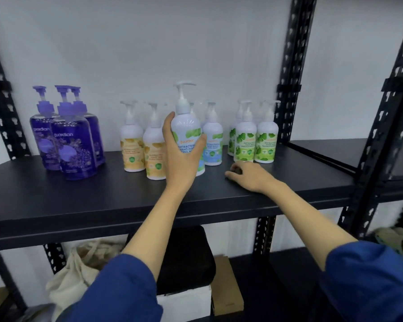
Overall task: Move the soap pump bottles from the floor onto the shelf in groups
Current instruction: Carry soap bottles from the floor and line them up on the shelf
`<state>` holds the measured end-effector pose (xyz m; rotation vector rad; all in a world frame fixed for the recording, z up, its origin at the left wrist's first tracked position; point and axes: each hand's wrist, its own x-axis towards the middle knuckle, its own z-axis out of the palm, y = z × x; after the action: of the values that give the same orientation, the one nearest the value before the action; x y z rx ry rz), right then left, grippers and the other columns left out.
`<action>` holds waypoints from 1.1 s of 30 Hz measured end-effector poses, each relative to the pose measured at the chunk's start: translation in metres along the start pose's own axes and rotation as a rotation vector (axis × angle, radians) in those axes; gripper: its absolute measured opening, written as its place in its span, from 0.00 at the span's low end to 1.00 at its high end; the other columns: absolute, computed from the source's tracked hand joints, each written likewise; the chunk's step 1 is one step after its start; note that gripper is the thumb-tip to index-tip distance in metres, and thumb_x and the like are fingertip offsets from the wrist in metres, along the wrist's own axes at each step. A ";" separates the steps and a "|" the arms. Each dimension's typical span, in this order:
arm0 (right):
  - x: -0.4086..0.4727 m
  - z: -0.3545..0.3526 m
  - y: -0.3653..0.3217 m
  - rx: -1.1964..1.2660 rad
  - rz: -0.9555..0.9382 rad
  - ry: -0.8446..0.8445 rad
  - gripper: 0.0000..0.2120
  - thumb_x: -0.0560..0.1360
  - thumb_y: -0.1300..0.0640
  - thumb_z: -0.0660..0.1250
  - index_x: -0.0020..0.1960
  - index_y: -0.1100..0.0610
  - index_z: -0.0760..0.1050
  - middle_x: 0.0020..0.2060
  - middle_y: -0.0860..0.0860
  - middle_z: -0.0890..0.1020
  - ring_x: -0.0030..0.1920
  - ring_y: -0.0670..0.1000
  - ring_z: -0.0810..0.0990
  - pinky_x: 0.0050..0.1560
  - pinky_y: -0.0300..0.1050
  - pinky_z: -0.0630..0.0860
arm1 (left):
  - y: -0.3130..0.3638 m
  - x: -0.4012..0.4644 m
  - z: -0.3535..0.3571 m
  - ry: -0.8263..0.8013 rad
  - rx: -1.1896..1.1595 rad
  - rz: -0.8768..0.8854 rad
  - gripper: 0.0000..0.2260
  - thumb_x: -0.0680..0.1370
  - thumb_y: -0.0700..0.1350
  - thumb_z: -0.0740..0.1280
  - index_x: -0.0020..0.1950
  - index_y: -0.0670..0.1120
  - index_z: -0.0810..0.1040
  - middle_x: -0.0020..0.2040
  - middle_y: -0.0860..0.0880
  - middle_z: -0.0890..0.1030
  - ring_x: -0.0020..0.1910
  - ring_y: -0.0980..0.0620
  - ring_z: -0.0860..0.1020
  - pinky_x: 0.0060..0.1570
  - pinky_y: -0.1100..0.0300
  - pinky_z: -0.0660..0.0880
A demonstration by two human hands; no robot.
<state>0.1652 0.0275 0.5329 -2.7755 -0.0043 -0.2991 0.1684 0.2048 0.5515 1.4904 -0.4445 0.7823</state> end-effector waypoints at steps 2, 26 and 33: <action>0.001 0.002 0.001 0.004 0.004 -0.029 0.21 0.78 0.43 0.59 0.62 0.57 0.72 0.60 0.56 0.76 0.58 0.57 0.75 0.55 0.49 0.72 | -0.006 0.001 0.020 -0.056 0.019 -0.005 0.32 0.74 0.42 0.72 0.73 0.51 0.59 0.57 0.71 0.64 0.51 0.76 0.68 0.52 0.76 0.68; -0.008 -0.002 -0.002 -0.133 0.025 -0.224 0.28 0.80 0.39 0.47 0.77 0.49 0.53 0.77 0.53 0.51 0.77 0.55 0.49 0.73 0.52 0.51 | -0.034 0.001 0.016 -0.260 0.157 -0.156 0.43 0.66 0.41 0.78 0.74 0.56 0.59 0.61 0.54 0.69 0.62 0.53 0.71 0.62 0.51 0.73; -0.012 -0.005 -0.004 -0.129 0.027 -0.219 0.27 0.80 0.40 0.48 0.77 0.49 0.54 0.77 0.53 0.52 0.77 0.56 0.50 0.72 0.53 0.53 | -0.036 0.020 0.029 -0.364 0.079 -0.308 0.46 0.63 0.36 0.79 0.74 0.58 0.60 0.66 0.49 0.73 0.63 0.47 0.74 0.61 0.46 0.74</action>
<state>0.1526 0.0297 0.5359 -2.9196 -0.0021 0.0129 0.2129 0.1837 0.5420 1.7319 -0.4430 0.2877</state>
